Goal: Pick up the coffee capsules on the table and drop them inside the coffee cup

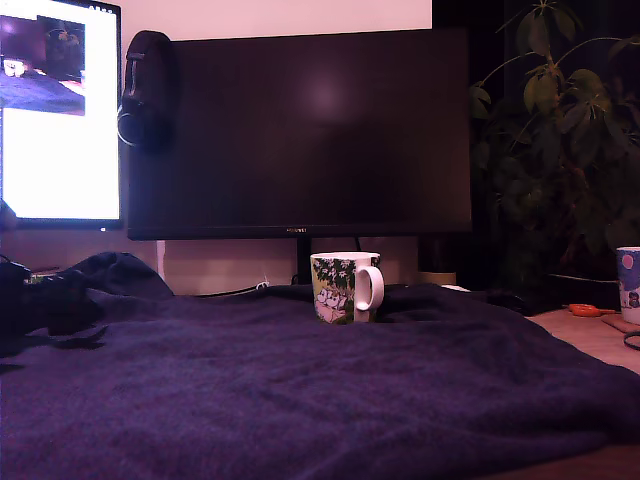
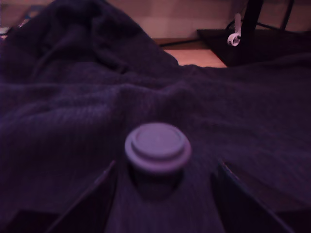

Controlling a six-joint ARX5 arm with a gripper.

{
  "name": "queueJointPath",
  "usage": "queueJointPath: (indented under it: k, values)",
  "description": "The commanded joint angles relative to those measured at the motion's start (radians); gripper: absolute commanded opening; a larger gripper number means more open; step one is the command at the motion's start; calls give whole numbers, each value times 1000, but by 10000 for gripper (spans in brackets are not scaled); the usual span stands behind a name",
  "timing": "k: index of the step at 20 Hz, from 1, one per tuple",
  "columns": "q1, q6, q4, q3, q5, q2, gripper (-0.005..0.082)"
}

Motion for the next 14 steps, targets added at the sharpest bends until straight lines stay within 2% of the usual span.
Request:
queueJointPath:
  k: [1, 3, 5, 9, 10, 14]
  values:
    - [4, 5, -7, 13, 1, 51, 601]
    - [4, 5, -16, 18, 0, 56, 600]
    - [4, 29, -20, 18, -1, 56, 540]
    - [4, 57, -50, 18, -7, 56, 251]
    - [4, 57, -51, 19, -7, 56, 211]
    - [4, 57, -37, 19, -7, 56, 177]
